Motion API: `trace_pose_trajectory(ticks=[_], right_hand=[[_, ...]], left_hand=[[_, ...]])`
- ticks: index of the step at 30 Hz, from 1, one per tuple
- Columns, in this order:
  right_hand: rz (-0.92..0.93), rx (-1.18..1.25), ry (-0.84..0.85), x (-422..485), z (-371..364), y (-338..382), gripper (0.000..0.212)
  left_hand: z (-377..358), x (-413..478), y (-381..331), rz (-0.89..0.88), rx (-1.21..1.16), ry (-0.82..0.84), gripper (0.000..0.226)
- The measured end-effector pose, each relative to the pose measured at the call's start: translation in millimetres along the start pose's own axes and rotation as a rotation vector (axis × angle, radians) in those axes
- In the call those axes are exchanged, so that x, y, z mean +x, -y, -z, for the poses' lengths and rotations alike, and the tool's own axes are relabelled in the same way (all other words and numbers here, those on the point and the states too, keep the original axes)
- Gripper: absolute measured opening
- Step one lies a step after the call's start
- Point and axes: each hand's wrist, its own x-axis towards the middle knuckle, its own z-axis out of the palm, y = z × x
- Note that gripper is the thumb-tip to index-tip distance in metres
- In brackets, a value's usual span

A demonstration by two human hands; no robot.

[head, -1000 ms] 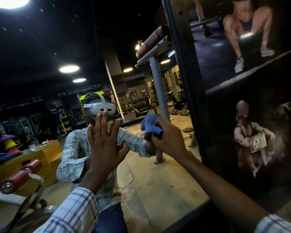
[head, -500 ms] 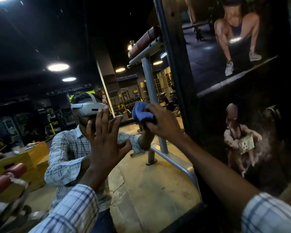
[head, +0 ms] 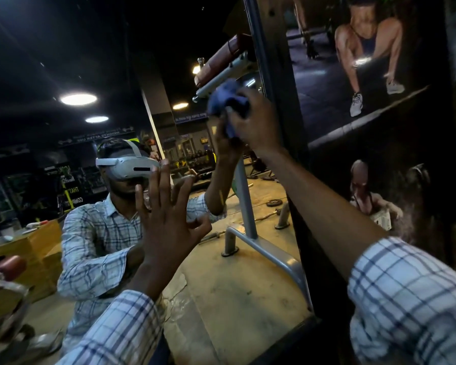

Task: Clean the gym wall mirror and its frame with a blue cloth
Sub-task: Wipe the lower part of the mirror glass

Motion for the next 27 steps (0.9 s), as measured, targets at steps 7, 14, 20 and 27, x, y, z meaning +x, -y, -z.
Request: trace_pose_trajectory(ticks=[7,14,20,27], right_hand=[[0.078,-0.056,0.261,-78,25,-38,0.033],[-0.17,-0.043,0.045,-149,14,-44,0.025],[-0.456,-0.112,-0.076,-187,29,-57,0.022],[-0.478,-0.099,0.243,-215,49,-47,0.02]], left_hand=[[1,-2,1,-0.005,0.02,0.006,0.086],[4,-2,1,0.003,0.005,0.036,0.088],[6,-3,3,-0.006,-0.01,0.054,0.09],[7,-5,3,-0.01,-0.086,0.081,0.091]])
